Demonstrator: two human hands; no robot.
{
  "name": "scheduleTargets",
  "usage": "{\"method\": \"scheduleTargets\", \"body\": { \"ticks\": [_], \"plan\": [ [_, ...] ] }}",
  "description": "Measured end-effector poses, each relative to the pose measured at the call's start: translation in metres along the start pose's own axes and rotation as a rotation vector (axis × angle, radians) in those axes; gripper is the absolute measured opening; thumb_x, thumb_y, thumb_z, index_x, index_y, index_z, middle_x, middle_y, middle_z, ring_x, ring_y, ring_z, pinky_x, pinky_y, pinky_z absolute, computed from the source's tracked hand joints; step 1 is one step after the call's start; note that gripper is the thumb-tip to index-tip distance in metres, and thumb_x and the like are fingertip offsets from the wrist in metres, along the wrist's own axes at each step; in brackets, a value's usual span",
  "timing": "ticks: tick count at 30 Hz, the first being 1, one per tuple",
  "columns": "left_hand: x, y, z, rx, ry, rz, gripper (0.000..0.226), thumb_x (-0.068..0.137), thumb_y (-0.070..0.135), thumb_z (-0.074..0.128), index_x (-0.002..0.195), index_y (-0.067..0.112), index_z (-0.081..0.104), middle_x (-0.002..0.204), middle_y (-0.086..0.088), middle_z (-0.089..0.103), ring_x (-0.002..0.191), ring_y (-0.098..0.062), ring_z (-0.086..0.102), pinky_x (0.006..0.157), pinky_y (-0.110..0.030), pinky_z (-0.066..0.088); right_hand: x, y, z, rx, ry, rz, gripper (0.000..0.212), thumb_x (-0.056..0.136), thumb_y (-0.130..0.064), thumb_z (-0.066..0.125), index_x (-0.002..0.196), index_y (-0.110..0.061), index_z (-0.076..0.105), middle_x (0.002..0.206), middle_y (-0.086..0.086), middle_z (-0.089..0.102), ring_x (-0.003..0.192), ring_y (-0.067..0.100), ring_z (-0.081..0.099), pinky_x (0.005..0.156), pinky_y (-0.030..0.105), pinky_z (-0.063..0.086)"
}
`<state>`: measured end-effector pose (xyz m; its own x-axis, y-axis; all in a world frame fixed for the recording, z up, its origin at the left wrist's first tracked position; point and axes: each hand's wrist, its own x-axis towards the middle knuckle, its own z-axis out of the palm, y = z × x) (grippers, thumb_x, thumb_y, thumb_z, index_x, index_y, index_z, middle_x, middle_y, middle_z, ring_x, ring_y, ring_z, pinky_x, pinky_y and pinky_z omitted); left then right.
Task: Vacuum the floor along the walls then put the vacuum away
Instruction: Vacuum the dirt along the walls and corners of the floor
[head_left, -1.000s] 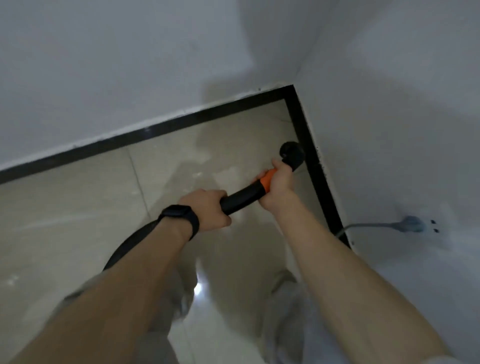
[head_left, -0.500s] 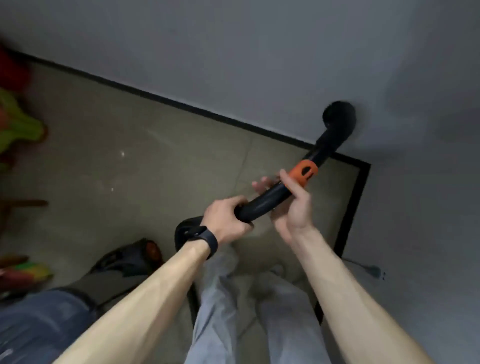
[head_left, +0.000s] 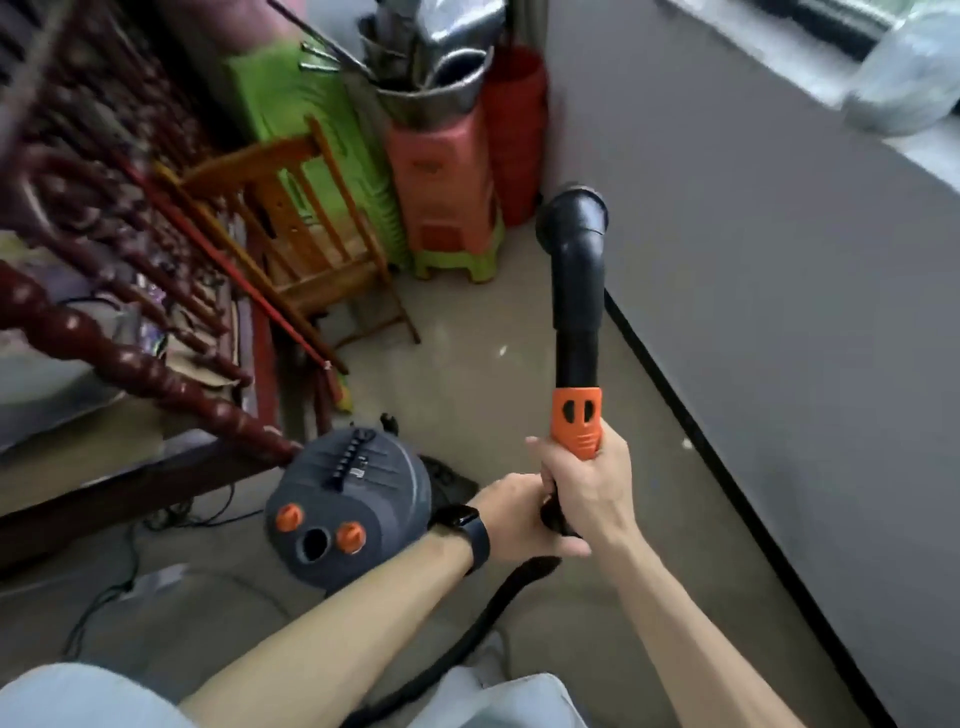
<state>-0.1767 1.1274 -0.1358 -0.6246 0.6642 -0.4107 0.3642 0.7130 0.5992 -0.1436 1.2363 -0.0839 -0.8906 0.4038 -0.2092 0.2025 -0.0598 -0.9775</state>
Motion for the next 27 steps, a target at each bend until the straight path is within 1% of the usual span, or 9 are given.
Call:
{"method": "scheduleTargets", "body": {
  "ticks": [3,5,8,11,13,16,19,23,27],
  "plan": [
    [-0.046,-0.044,-0.031,-0.029,0.130,-0.061,0.032,0.067,0.062,0.059,0.081,0.036,0.047,0.087,0.007,0.067,0.085,-0.021,0.064,0.068,-0.027,0.046,-0.017,-0.005,0.058,-0.077,-0.044,-0.020,0.041,0.068,-0.029,0.075,0.069,-0.002,0.045,0.056,0.007,0.051,0.054,0.019,0.048,0.057,0.041,0.046],
    [-0.081,-0.076,-0.038,-0.080,0.192,-0.145,0.023,0.076,0.047,0.066,0.089,0.033,0.054,0.095,0.007,0.068,0.088,-0.017,0.064,0.070,-0.025,0.043,-0.028,0.003,0.085,-0.107,-0.102,-0.006,0.040,0.068,-0.029,0.076,0.069,-0.006,0.044,0.056,0.001,0.049,0.055,0.017,0.047,0.057,0.040,0.044],
    [-0.136,-0.127,-0.034,-0.234,0.334,-0.399,0.021,0.081,0.031,0.065,0.102,0.032,0.063,0.096,0.011,0.070,0.089,-0.010,0.064,0.075,-0.025,0.047,-0.040,0.026,0.110,-0.177,-0.250,0.025,0.031,0.066,-0.028,0.076,0.069,-0.013,0.048,0.056,-0.004,0.050,0.055,0.015,0.044,0.057,0.037,0.041],
    [-0.187,-0.163,-0.018,-0.350,0.523,-0.616,0.018,0.085,0.025,0.063,0.102,0.030,0.066,0.091,0.008,0.070,0.087,-0.015,0.066,0.076,-0.029,0.052,-0.042,0.051,0.126,-0.285,-0.380,0.053,0.016,0.064,-0.028,0.073,0.069,-0.024,0.058,0.056,-0.006,0.057,0.054,0.010,0.047,0.058,0.035,0.044],
    [-0.215,-0.178,-0.005,-0.414,0.608,-0.712,0.017,0.086,0.023,0.062,0.100,0.031,0.066,0.088,0.008,0.071,0.086,-0.017,0.067,0.076,-0.030,0.053,-0.043,0.063,0.137,-0.358,-0.443,0.077,0.015,0.064,-0.029,0.072,0.068,-0.028,0.058,0.057,-0.007,0.058,0.054,0.009,0.047,0.057,0.033,0.045],
    [-0.239,-0.197,0.010,-0.436,0.603,-0.789,0.013,0.086,0.025,0.062,0.095,0.034,0.062,0.086,0.013,0.069,0.087,-0.015,0.066,0.080,-0.036,0.054,-0.044,0.078,0.155,-0.452,-0.529,0.094,0.019,0.067,-0.027,0.077,0.068,-0.031,0.059,0.056,-0.009,0.059,0.052,0.006,0.045,0.053,0.027,0.041],
    [-0.240,-0.210,0.011,-0.404,0.576,-0.828,0.014,0.084,0.029,0.063,0.089,0.040,0.057,0.079,0.019,0.066,0.085,-0.012,0.065,0.079,-0.035,0.054,-0.042,0.084,0.168,-0.468,-0.549,0.087,0.017,0.065,-0.031,0.072,0.064,-0.039,0.057,0.052,-0.015,0.055,0.049,0.004,0.042,0.049,0.015,0.036],
    [-0.219,-0.229,-0.006,-0.363,0.475,-0.830,0.013,0.085,0.030,0.062,0.095,0.038,0.056,0.087,0.015,0.065,0.090,-0.015,0.064,0.082,-0.032,0.051,-0.040,0.089,0.169,-0.469,-0.469,0.178,0.017,0.069,-0.030,0.075,0.068,-0.035,0.059,0.054,-0.014,0.059,0.048,0.004,0.044,0.052,0.024,0.039],
    [-0.188,-0.256,-0.030,-0.249,0.380,-0.757,0.019,0.087,0.021,0.062,0.107,0.024,0.061,0.103,0.001,0.065,0.100,-0.022,0.061,0.079,-0.025,0.041,-0.042,0.097,0.162,-0.456,-0.294,0.263,0.009,0.058,-0.038,0.063,0.063,-0.035,0.056,0.049,-0.014,0.053,0.044,0.006,0.040,0.051,0.028,0.036]
  ]
}}
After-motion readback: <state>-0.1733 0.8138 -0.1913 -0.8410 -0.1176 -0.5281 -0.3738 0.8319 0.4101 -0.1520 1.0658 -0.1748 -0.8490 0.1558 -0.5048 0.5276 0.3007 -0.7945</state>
